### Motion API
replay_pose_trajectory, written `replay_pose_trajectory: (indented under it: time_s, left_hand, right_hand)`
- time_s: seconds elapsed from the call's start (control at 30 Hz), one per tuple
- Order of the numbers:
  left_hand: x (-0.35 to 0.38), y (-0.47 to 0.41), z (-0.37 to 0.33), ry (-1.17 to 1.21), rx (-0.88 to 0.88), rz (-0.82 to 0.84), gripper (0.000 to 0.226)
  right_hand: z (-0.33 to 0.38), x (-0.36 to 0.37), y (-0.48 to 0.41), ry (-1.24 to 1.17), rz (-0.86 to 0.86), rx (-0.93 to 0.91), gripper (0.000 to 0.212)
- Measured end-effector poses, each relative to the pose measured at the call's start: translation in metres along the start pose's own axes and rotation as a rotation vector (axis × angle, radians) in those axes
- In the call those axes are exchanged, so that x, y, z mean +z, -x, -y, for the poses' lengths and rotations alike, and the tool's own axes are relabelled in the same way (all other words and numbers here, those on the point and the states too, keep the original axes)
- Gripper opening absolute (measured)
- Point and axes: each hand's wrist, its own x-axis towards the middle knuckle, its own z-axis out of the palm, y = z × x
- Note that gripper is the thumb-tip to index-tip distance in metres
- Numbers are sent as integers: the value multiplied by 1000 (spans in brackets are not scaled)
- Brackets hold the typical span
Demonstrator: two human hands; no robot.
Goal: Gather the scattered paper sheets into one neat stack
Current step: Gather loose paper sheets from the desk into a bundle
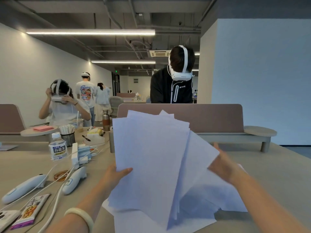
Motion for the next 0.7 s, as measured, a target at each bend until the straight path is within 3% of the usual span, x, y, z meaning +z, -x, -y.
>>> replay_pose_trajectory:
  time_s: [0.1, 0.17, 0.27, 0.33, 0.43, 0.57, 0.7]
  left_hand:
    - [-4, 2, 5, 101, -11, -60, 22]
    - [-1, 2, 9, 143, -5, -76, 25]
    - [5, 5, 9, 181, 24, -99, 26]
    - [8, 5, 8, 176, 40, -86, 29]
    - [10, 7, 4, 164, 53, -80, 28]
    - [10, 15, 0, 89, 42, -41, 26]
    - [9, 19, -4, 32, 76, 20, 34]
  right_hand:
    - [-60, 2, 5, -118, 189, 193, 77]
    - [-70, 18, 6, -93, 254, 171, 78]
    - [-58, 47, 0, -9, 122, 51, 73]
    - [-47, 59, -7, 34, 0, 3, 52]
    - [-41, 65, -14, 73, -33, -20, 34]
    - [-37, 71, -15, 29, -32, -138, 39]
    - [-28, 85, -13, 22, 47, -179, 59]
